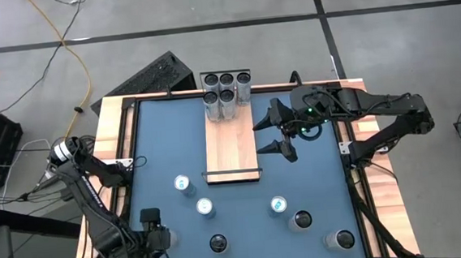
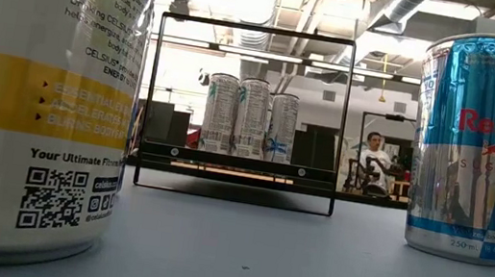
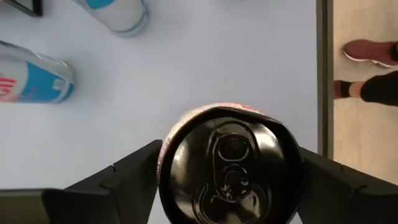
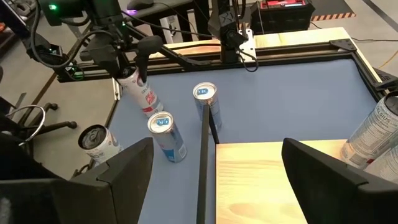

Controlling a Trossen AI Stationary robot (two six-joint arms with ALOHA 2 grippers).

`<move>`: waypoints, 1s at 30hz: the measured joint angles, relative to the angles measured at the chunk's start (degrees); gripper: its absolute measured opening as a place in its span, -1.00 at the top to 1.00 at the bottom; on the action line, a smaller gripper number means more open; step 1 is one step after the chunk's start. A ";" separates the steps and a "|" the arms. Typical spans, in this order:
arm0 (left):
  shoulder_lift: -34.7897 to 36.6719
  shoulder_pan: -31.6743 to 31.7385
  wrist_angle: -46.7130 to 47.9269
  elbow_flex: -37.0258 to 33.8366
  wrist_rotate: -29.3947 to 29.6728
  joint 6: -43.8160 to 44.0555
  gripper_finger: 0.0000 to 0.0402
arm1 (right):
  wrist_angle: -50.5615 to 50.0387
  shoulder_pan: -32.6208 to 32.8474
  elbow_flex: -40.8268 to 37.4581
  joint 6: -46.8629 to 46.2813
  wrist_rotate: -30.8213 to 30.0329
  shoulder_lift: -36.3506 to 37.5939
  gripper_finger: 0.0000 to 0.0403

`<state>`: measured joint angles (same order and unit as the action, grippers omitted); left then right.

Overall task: Place canned beverage on shelf
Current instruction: Put the white-pink black soda can on the shelf

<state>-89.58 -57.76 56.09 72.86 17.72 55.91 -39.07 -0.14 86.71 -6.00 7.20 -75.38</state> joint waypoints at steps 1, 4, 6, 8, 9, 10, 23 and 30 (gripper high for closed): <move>0.01 0.00 0.07 0.01 0.75 -0.31 -0.43 | 0.00 0.00 -0.01 0.00 0.00 0.01 -0.68; 0.01 0.25 0.10 0.02 1.21 -1.83 -0.37 | 0.02 0.00 -0.01 -0.04 0.00 0.01 -0.68; 0.02 0.67 0.02 0.02 0.87 -2.68 -0.33 | 0.02 0.00 -0.01 -0.10 0.00 0.00 -0.68; 0.02 0.83 -0.04 0.02 0.60 -2.79 -0.28 | 0.02 0.07 -0.01 -0.15 0.00 -0.01 -0.68; 0.02 0.83 -0.05 0.02 0.57 -2.78 -0.26 | 0.02 0.09 -0.01 -0.15 0.00 0.00 -0.68; 0.02 0.86 -0.06 0.04 0.57 -2.70 -0.24 | 0.02 0.09 -0.01 -0.13 0.00 0.01 -0.68; 9.27 7.14 4.26 -0.02 -1.10 7.46 -0.22 | -0.06 0.02 -0.01 -4.79 0.22 -0.01 -0.68; 19.54 12.19 3.83 0.59 -2.54 14.92 -0.22 | -0.40 0.13 -0.01 -5.68 0.26 0.25 -0.68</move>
<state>-70.04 -45.56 59.92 73.46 15.17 70.83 -39.47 -0.02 86.70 -11.67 7.46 -75.13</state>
